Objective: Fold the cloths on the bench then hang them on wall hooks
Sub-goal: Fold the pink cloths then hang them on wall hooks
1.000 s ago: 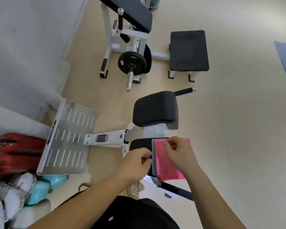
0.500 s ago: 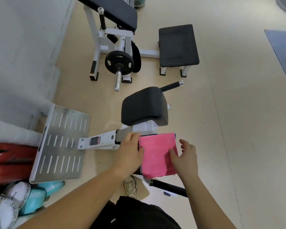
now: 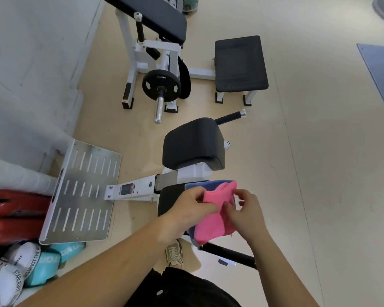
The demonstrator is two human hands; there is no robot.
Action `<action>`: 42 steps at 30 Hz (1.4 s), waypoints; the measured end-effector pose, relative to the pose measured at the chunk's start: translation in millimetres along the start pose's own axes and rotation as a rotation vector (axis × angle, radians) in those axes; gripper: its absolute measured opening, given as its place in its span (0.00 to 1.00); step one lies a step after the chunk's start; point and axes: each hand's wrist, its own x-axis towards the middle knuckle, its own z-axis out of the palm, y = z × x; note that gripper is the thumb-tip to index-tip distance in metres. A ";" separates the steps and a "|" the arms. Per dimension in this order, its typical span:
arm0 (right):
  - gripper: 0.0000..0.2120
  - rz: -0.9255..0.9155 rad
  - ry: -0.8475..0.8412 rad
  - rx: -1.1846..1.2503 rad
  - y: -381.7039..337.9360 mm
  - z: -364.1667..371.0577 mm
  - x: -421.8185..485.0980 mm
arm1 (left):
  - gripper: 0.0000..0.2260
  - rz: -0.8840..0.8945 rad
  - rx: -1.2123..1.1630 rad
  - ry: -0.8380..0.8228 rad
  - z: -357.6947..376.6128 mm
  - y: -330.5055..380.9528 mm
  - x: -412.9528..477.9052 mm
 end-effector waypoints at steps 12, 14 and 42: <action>0.19 -0.477 -0.362 -0.145 -125.0 -91.1 -45.3 | 0.10 0.345 0.069 -0.092 -47.4 62.6 -70.4; 0.09 -0.529 -0.406 -0.118 -154.0 -76.9 -47.9 | 0.09 0.419 0.141 -0.008 -70.4 67.9 -86.9; 0.10 -0.765 -0.861 0.118 -594.7 293.8 -170.7 | 0.04 0.414 -0.343 1.244 -509.8 -18.9 -364.4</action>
